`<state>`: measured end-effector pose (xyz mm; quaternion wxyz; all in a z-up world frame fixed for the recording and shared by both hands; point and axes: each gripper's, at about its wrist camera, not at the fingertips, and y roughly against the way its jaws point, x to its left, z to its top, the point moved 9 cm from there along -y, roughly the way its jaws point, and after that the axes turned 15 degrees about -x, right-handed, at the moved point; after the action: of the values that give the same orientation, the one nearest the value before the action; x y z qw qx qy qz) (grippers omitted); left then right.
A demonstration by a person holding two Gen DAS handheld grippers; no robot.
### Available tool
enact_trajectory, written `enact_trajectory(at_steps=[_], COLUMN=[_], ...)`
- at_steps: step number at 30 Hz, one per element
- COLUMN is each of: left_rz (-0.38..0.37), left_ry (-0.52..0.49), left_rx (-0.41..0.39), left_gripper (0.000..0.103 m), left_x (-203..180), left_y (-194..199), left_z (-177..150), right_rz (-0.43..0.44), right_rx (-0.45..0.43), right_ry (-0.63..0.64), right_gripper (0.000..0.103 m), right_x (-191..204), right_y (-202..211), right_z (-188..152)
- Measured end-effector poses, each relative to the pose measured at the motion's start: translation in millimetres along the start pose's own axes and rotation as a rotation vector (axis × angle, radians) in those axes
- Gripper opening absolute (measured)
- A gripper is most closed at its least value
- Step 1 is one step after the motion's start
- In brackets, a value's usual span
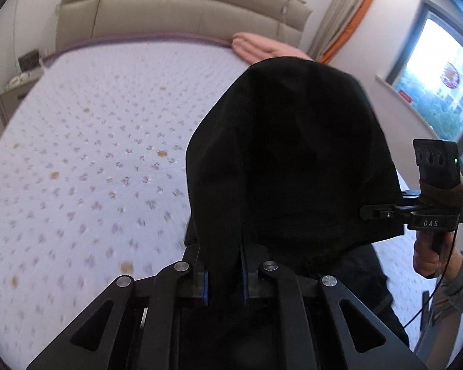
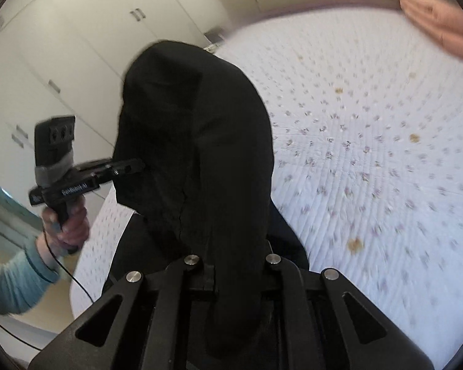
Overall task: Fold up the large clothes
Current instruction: 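Lift the hood with both tools and fold it down onto the jacket body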
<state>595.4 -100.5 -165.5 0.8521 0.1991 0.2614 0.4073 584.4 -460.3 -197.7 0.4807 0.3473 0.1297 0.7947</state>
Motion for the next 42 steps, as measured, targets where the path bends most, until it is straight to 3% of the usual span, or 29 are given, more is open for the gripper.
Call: enact_trajectory(at_steps=[5, 8, 10, 12, 16, 17, 20, 22, 23, 24, 28, 30, 33, 38, 42], left_rz=[0.008, 0.025, 0.027, 0.039, 0.127, 0.149, 0.176, 0.192, 0.189, 0.183, 0.107, 0.079, 0.042, 0.047, 0.058], left_ry=[-0.102, -0.199, -0.242, -0.261, -0.231, -0.209, -0.112, -0.093, -0.085, -0.073, 0.011, 0.026, 0.007, 0.022, 0.102], left_rx=[-0.001, 0.071, 0.164, 0.305, 0.519, 0.527, 0.429, 0.323, 0.272, 0.219, 0.063, 0.050, 0.110, 0.283, 0.354], left_gripper=[0.015, 0.019, 0.019, 0.019, 0.017, 0.016, 0.016, 0.016, 0.016, 0.017, 0.030, 0.032, 0.032, 0.032, 0.033], left_x=[-48, -76, -86, -86, -59, -52, -43, -44, -48, -54, -77, -91, -109, -107, -98], left_y=[77, 106, 117, 121, 135, 139, 153, 158, 157, 154, 128, 109, 87, 67, 53], left_z=[-30, -74, -119, -179, -265, -269, -236, -189, -166, -142, -70, -59, -77, -173, -224], right_rz=[-0.074, -0.172, -0.252, -0.312, -0.429, -0.436, -0.417, -0.360, -0.332, -0.296, -0.175, -0.202, -0.208, -0.212, -0.256], right_rx=[-0.021, -0.003, 0.017, 0.082, 0.230, 0.244, 0.225, 0.158, 0.115, 0.066, -0.056, -0.041, 0.026, 0.182, 0.319], right_ry=[0.169, 0.295, 0.353, 0.391, 0.315, 0.281, 0.141, 0.079, 0.059, 0.040, -0.008, 0.009, 0.015, -0.013, -0.074], right_gripper=[0.014, 0.014, 0.014, 0.015, 0.016, 0.016, 0.019, 0.030, 0.044, 0.049, 0.049, 0.049, 0.048, 0.048, 0.045], right_x=[64, 92, 91, 84, 48, 43, 38, 49, 57, 68, 111, 119, 128, 117, 91], right_y=[64, 90, 103, 108, 126, 127, 143, 147, 145, 141, 114, 91, 61, 42, 24], right_z=[-36, -70, -96, -125, -186, -194, -190, -167, -149, -130, -76, -70, -86, -150, -217])
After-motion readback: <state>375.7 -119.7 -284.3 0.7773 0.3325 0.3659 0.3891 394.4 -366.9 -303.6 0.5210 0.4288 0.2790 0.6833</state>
